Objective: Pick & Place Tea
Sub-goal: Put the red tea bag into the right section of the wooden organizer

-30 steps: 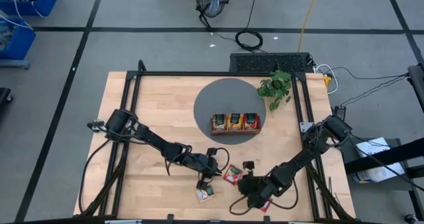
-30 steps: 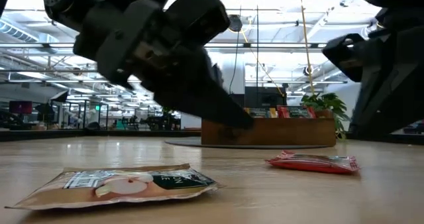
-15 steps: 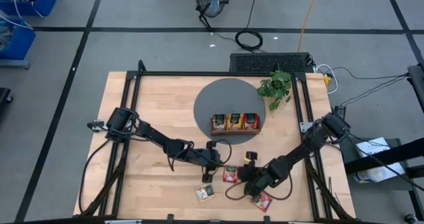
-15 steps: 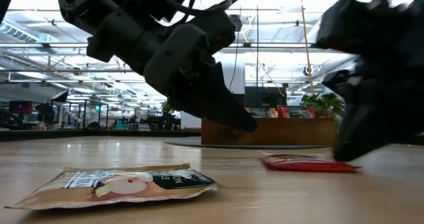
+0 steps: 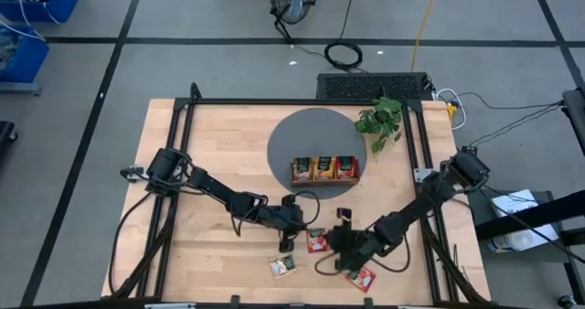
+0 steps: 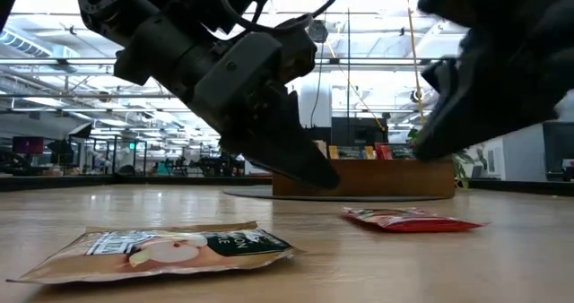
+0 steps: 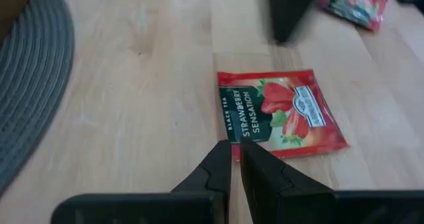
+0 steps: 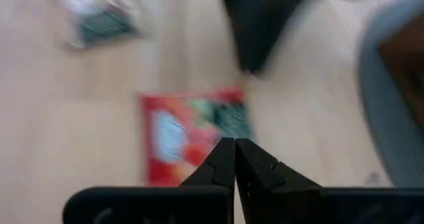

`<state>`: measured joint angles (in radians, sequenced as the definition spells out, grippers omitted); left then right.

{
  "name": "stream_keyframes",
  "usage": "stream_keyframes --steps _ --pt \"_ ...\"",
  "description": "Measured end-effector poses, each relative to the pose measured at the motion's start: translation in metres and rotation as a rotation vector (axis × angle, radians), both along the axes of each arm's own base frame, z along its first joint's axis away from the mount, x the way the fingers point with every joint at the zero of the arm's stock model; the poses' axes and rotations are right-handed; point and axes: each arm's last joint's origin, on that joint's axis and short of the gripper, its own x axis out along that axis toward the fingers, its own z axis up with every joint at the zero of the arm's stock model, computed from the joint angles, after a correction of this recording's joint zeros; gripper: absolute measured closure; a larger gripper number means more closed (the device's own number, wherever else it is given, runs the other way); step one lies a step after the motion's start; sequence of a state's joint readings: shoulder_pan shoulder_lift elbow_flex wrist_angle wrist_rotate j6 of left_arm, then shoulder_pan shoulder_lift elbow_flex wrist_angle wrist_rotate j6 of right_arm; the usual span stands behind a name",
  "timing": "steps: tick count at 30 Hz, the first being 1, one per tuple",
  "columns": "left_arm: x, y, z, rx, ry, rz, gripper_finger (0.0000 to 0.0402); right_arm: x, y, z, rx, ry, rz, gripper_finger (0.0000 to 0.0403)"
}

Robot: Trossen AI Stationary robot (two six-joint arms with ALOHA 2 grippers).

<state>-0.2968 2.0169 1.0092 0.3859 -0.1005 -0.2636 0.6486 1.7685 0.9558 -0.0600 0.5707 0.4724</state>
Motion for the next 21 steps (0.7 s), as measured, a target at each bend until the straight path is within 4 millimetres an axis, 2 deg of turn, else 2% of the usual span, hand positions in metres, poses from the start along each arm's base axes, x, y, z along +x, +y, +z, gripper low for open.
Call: stream_keyframes --steps 6,14,21 --pt "0.002 0.009 -0.001 -0.066 0.02 0.049 0.0364 0.002 0.016 0.003 0.082 -0.058 0.121 0.0403" --pt "0.002 0.011 -0.002 -0.116 0.051 -0.003 0.0364 0.002 0.017 -0.029 0.119 0.079 0.161 0.0403" --pt "0.002 0.011 -0.002 -0.101 0.05 -0.016 0.0364 0.006 0.012 -0.04 0.117 0.105 0.125 0.0403"
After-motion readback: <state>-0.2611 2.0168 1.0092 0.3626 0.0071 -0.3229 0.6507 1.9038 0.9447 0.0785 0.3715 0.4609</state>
